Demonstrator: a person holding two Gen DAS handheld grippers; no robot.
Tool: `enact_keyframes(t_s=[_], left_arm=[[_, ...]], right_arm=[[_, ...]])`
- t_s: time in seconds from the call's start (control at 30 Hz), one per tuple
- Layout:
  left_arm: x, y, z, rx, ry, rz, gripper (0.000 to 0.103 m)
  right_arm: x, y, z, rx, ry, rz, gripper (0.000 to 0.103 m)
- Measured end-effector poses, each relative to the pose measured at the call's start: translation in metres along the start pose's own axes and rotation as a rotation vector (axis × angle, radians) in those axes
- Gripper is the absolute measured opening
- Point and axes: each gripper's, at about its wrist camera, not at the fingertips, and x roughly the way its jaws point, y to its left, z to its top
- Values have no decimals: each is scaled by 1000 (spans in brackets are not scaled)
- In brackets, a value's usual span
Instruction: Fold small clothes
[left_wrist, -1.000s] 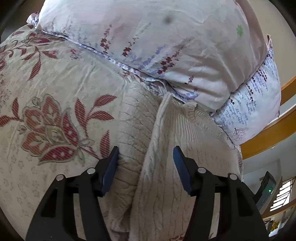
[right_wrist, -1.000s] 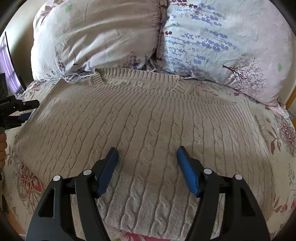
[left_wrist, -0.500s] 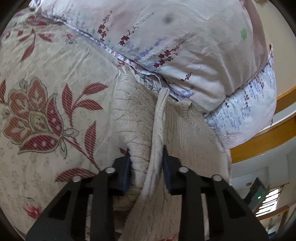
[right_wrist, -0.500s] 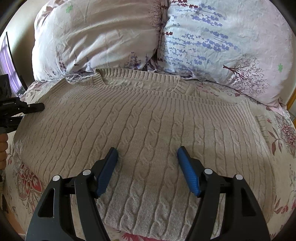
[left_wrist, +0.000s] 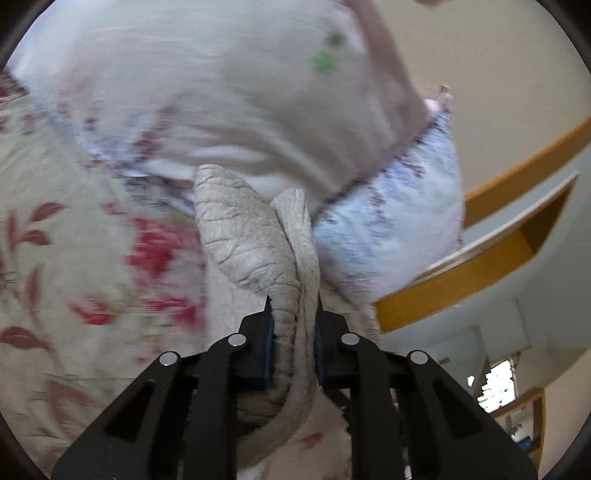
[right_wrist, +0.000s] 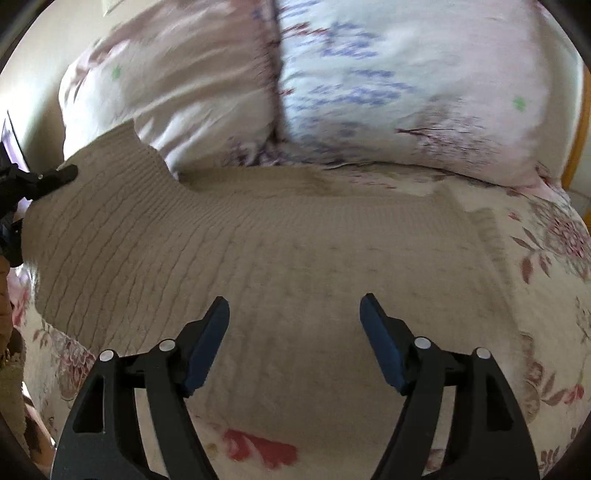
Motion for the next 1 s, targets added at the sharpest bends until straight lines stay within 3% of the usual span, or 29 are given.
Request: enact_keyframes(t_s=[0.23, 0.4, 0.6, 0.7, 0.77, 0.8, 0.87, 0.93, 1.0], left_arm=[[51, -61, -4, 45, 66, -106, 15], [112, -101, -31, 104, 147, -143, 15], [195, -101, -81, 82, 370, -84, 20], [204, -97, -90, 33, 445, -154, 26], [189, -103, -86, 88, 421, -158, 52], [172, -105, -81, 129, 389, -153, 58], [150, -107, -73, 187, 335, -119, 64], [126, -99, -64, 242, 275, -22, 64], [115, -90, -58, 269, 235, 67, 64]], right_arm=[[-36, -56, -7, 114, -81, -8, 75], [-49, -97, -15, 241, -120, 27, 75], [-46, -140, -17, 408, -124, 146, 75], [-47, -151, -18, 458, -110, 222, 75], [-47, -155, -16, 469, -91, 269, 75], [-46, -156, -14, 475, -78, 287, 75], [-42, -157, -12, 489, -54, 329, 75], [-34, -156, -8, 505, -18, 375, 75], [-25, -154, -4, 501, 22, 368, 75]])
